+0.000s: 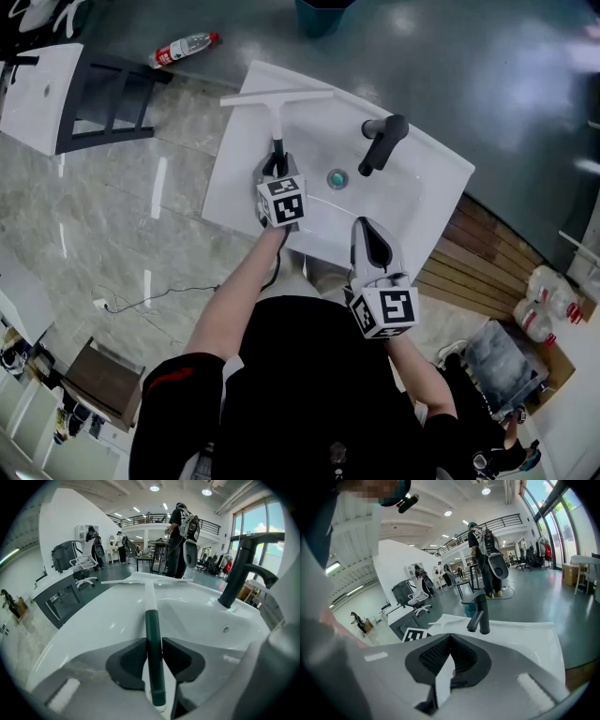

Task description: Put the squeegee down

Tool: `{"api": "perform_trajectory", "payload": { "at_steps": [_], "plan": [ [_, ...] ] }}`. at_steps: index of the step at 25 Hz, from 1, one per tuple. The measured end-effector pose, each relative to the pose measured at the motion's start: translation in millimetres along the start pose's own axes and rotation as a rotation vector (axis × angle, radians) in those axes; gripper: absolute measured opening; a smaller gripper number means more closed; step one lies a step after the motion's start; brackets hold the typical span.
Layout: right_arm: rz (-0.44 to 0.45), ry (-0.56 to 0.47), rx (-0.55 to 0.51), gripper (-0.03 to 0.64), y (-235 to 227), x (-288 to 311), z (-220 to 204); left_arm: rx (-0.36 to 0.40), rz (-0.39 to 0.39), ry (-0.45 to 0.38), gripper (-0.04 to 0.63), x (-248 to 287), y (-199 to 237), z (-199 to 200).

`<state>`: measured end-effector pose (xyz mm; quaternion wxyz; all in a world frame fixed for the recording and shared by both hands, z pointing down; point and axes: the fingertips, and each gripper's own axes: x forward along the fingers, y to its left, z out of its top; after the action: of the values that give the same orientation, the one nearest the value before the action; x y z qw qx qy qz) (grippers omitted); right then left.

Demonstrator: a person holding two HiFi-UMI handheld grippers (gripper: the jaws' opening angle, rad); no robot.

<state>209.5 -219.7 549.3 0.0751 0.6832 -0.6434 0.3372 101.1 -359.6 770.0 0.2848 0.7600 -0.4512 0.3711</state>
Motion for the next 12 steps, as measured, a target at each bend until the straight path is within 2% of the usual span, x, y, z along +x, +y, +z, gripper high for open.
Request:
{"api": "perform_trajectory", "payload": {
  "at_steps": [12],
  "plan": [
    [-0.012, 0.003, 0.014, 0.002, -6, -2, -2, 0.021, -0.030, 0.016, 0.112, 18, -17, -3]
  ]
}}
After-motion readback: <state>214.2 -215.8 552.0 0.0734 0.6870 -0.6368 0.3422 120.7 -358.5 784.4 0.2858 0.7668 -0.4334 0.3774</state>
